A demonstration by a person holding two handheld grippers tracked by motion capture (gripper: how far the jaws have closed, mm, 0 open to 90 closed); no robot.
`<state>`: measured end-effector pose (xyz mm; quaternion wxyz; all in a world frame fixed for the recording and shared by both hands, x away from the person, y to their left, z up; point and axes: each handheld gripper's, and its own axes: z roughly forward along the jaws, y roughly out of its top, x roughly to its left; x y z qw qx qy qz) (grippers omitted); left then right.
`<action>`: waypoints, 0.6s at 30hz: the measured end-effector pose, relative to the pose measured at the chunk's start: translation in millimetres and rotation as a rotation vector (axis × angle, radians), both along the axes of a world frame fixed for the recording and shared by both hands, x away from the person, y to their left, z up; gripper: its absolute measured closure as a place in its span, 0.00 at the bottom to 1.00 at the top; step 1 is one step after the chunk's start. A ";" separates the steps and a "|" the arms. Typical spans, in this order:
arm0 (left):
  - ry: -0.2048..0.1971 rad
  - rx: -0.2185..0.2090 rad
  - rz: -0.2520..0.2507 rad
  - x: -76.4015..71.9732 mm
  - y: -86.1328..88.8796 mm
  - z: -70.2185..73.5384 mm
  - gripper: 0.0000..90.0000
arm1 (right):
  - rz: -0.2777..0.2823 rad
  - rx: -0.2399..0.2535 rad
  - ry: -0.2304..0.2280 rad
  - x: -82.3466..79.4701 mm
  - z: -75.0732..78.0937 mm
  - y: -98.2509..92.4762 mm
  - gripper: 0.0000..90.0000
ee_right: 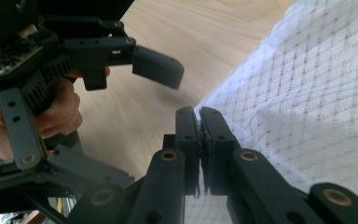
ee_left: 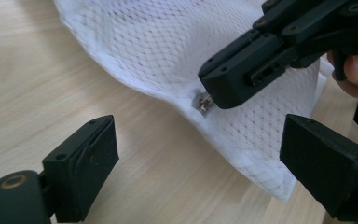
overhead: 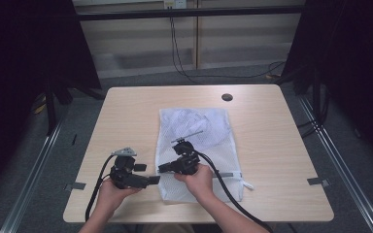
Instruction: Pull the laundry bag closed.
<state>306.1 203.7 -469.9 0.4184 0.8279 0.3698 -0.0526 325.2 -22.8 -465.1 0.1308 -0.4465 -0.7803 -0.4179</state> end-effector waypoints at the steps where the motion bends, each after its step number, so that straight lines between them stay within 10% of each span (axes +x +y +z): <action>1: 0.007 -0.002 -0.005 0.1 -1.1 -0.7 0.13 | 0.000 0.004 0.001 0.3 0.5 -0.3 0.96; 18: 0.048 -0.056 -0.031 2.8 -11.2 -5.2 0.21 | 0.002 0.006 -0.018 -0.2 8.4 -1.1 0.96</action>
